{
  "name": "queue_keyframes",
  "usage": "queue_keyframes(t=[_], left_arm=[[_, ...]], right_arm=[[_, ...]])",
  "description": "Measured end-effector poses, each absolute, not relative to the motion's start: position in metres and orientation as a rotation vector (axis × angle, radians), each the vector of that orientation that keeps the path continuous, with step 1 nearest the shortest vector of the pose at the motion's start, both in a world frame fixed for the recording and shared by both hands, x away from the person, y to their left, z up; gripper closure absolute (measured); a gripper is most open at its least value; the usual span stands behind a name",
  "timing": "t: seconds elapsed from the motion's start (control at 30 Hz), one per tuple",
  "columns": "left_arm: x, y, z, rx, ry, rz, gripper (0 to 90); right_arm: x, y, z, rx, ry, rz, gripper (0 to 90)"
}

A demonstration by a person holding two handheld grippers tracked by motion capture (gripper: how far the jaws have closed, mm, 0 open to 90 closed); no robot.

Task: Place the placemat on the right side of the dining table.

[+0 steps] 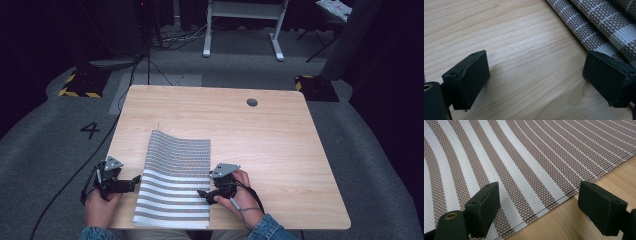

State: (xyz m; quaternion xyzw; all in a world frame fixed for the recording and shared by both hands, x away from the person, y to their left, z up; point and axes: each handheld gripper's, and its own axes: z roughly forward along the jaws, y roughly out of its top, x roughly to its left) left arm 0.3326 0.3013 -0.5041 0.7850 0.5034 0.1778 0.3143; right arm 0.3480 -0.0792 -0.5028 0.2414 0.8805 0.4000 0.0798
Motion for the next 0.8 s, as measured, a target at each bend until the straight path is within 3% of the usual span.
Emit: queue_keyframes(t=[0.33,0.8], left_arm=[[0.333,0.301,-0.504,2.069,1.327,0.468,7.1],[0.329,0.302,-0.504,2.064,1.339,0.476,6.6]], right_arm=[[0.344,-0.072,-0.464,0.708,2.627,1.178,21.1],[0.349,0.018,-0.424,0.583,2.708,1.162,24.2]])
